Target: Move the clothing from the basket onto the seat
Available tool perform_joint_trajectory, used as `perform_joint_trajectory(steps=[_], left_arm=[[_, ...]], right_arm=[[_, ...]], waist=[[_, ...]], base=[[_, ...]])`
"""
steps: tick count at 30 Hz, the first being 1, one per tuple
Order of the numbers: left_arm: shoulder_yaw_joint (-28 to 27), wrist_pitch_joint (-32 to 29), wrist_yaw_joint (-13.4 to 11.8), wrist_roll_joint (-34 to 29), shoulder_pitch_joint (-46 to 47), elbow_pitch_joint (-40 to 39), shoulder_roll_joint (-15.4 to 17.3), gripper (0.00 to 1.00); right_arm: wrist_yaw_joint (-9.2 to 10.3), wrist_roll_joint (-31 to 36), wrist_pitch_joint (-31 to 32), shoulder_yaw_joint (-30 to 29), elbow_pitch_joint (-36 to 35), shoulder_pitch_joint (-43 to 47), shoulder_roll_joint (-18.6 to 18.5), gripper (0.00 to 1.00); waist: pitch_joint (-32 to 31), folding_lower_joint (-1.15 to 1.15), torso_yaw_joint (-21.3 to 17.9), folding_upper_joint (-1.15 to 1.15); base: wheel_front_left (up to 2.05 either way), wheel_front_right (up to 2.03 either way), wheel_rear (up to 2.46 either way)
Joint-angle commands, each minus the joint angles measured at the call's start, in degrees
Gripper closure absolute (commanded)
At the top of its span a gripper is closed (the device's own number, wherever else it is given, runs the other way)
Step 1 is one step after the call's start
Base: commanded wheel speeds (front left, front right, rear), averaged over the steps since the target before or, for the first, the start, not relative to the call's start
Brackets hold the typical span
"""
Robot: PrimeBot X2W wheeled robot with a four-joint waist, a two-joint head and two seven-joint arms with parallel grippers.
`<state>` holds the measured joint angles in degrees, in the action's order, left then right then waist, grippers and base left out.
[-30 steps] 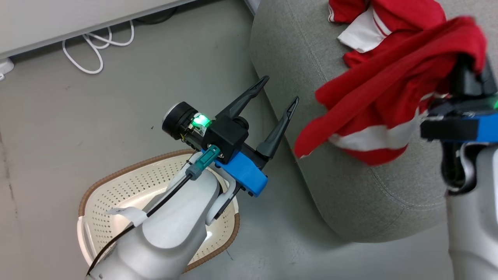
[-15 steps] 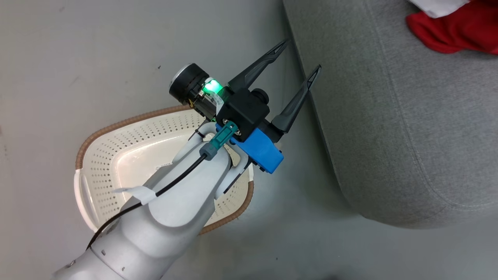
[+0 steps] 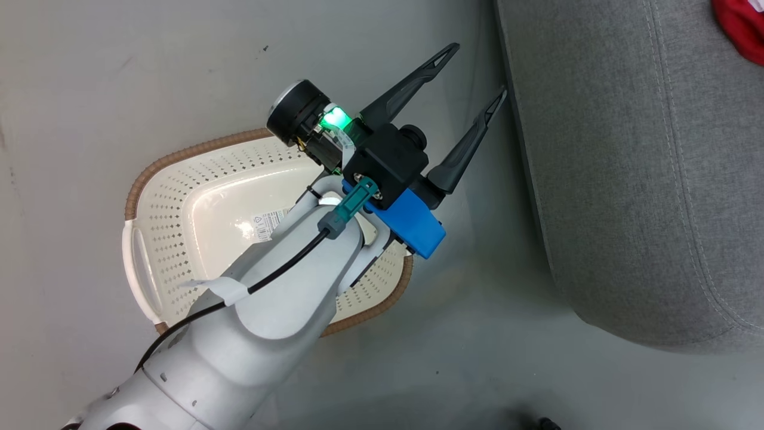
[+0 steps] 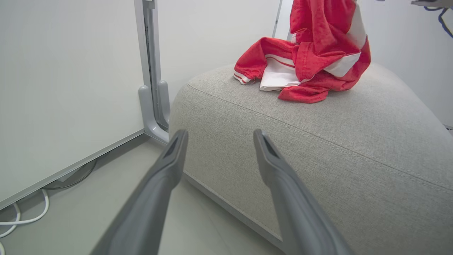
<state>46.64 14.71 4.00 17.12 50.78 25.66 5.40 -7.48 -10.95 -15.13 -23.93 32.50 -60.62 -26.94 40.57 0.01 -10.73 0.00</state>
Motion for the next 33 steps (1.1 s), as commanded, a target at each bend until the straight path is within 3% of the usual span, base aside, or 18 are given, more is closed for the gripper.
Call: perform_joint_trajectory(steps=[1,13,14,15,23,33], left_arm=[[-0.06,0.14,0.02,0.06,0.92,0.15,0.03,0.0],[0.0,0.43,-0.37,0.57,-0.02,0.93,0.22,0.0],[0.03,0.45,-0.41,0.64,-0.24,1.01,0.18,0.0],[0.04,0.42,-0.42,0.77,-0.47,1.09,0.14,0.0],[-1.94,0.52,-1.04,1.5,-4.13,-0.39,0.04,0.0],[-8.93,0.5,-2.29,1.61,-12.69,-4.38,0.84,0.0]], right_arm=[[-0.03,0.2,-0.02,0.26,0.96,1.47,0.77,1.0],[-0.02,-0.38,-0.03,0.36,6.44,9.97,4.99,1.0],[-0.02,-0.23,-0.03,0.2,6.01,10.23,5.08,0.7],[-0.02,0.07,-0.02,0.09,5.5,10.55,5.35,0.0],[-0.02,0.8,-0.02,1.77,-0.51,17.49,7.79,0.0],[-0.03,1.37,-0.02,3.71,-12.35,29.71,12.48,0.0]], waist=[[0.02,-0.01,0.2,0.0],[-1.19,-0.01,0.23,0.0],[-1.46,-0.01,0.2,0.0],[-1.84,-0.01,0.18,0.0],[-7.31,-0.01,0.53,0.0],[-15.51,-0.01,2.56,0.0]], base=[[0.0,0.0,0.0],[0.0,0.0,0.0],[0.0,0.0,0.0],[0.0,0.0,0.0],[0.0,0.0,0.0],[0.0,0.0,0.0]])
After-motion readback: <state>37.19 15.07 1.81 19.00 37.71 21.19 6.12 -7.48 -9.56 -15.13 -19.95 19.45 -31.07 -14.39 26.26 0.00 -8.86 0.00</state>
